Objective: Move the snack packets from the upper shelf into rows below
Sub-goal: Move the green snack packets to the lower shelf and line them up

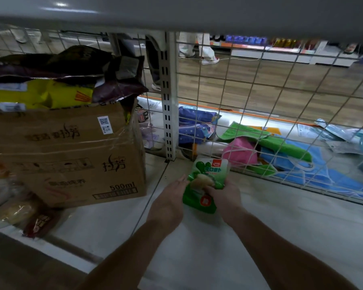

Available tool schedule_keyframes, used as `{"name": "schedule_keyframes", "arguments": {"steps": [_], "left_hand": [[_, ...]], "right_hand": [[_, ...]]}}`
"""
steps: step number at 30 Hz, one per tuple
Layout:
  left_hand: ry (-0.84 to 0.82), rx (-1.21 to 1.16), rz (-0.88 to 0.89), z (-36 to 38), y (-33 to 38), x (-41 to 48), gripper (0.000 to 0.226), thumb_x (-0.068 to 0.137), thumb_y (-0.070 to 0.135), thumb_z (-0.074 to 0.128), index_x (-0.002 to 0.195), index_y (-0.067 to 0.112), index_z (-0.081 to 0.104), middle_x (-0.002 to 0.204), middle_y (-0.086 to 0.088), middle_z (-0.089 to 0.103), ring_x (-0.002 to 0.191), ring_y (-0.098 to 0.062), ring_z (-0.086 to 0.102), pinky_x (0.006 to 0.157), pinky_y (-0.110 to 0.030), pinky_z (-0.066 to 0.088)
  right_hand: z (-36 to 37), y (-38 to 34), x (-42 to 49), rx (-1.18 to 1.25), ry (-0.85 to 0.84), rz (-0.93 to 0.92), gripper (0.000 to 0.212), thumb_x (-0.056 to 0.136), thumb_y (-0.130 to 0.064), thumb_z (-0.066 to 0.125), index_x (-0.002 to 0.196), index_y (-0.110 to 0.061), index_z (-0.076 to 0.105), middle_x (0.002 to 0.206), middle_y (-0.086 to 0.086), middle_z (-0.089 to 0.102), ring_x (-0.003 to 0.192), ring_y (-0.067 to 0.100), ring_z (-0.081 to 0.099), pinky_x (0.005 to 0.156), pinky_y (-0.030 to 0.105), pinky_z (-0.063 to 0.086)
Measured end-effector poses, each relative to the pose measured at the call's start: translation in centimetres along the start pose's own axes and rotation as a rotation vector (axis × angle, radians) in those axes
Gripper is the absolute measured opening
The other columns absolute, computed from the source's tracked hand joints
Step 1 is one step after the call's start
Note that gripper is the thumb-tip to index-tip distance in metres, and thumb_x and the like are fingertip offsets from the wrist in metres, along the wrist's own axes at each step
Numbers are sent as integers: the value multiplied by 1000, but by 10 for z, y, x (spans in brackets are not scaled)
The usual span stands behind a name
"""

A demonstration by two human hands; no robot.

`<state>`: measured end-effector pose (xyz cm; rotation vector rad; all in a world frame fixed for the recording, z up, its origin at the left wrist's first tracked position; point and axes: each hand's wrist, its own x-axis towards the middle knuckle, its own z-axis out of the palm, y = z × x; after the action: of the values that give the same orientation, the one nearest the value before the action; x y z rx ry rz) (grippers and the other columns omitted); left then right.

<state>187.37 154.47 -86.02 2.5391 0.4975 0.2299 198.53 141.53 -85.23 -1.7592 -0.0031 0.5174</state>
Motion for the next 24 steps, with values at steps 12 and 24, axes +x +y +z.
{"name": "schedule_keyframes", "arguments": {"steps": [12,24], "left_hand": [[-25,14,18,-1,-13,-13,56,104,10,38,156,27,25,164,12,16,149,-4,16,119,-20,13],[-102,74,41,0,0,-15,56,104,14,40,155,27,24,164,13,13,149,-5,14,122,-30,22]], "right_hand": [[0,27,3,-587,250,-110,54,81,-22,80,124,-9,50,118,12,52,99,20,49,92,34,46],[-2,23,-2,-676,175,-94,54,85,-34,76,122,-6,49,122,15,46,106,27,52,96,35,48]]}}
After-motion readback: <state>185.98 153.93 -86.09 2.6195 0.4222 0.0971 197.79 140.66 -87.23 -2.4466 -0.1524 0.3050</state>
